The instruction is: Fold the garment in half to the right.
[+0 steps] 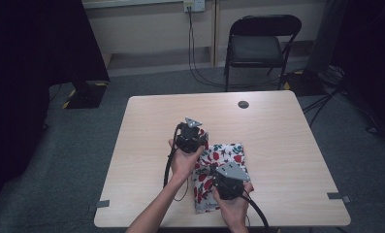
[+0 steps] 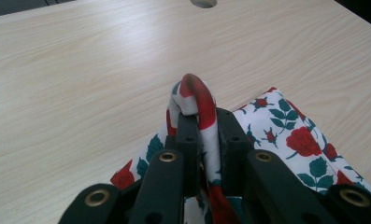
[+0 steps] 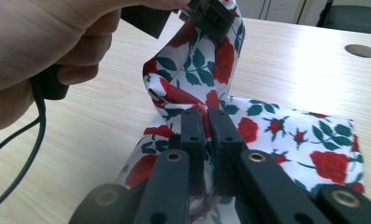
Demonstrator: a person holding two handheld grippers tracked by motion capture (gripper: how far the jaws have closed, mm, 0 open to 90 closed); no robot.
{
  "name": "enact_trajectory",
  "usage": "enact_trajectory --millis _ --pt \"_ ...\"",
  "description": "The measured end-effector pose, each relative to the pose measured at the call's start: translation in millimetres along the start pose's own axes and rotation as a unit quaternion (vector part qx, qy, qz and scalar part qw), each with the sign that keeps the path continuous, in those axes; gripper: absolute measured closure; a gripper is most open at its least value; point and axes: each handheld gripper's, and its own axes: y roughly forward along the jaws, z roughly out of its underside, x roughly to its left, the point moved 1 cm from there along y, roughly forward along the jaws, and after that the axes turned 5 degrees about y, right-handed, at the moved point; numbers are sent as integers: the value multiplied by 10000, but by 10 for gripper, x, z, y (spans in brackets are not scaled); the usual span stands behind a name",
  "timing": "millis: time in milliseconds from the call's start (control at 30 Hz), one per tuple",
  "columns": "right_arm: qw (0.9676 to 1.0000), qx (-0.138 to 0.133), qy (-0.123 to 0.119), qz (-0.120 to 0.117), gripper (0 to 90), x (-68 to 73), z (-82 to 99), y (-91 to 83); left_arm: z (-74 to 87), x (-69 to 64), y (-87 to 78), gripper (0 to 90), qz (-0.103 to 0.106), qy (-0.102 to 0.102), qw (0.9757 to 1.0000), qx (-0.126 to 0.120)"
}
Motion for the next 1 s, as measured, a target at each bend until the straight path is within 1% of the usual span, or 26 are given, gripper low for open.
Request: enact_trajectory --millis 267,367,467,533,700,733,767,900,1000 --pt "9999 -14 28 99 850 -82 26 -39 -46 -120 86 821 64 154 9998 48" --pt "9999 -4 50 124 851 -112 48 -43 -46 -158 127 821 103 141 9998 55" --pt "9999 4 47 156 851 -134 71 -44 -49 -188 152 821 141 172 9997 58" --pt "9998 17 76 164 850 -153 91 -48 -50 -201 170 820 171 206 9996 74" --pt "9997 41 127 224 850 -216 135 -61 -42 -222 212 821 205 215 9995 65" --pt "9996 50 137 242 851 -231 146 -60 -39 -229 222 820 241 198 9995 66" --pt "9996 67 152 248 850 -243 157 -57 -36 -236 235 820 254 225 9994 68" --pt "9994 88 190 276 850 -270 195 -45 -24 -280 295 820 238 283 9992 122" --pt "9993 100 195 297 850 -278 225 -36 -14 -303 336 818 253 272 9992 135"
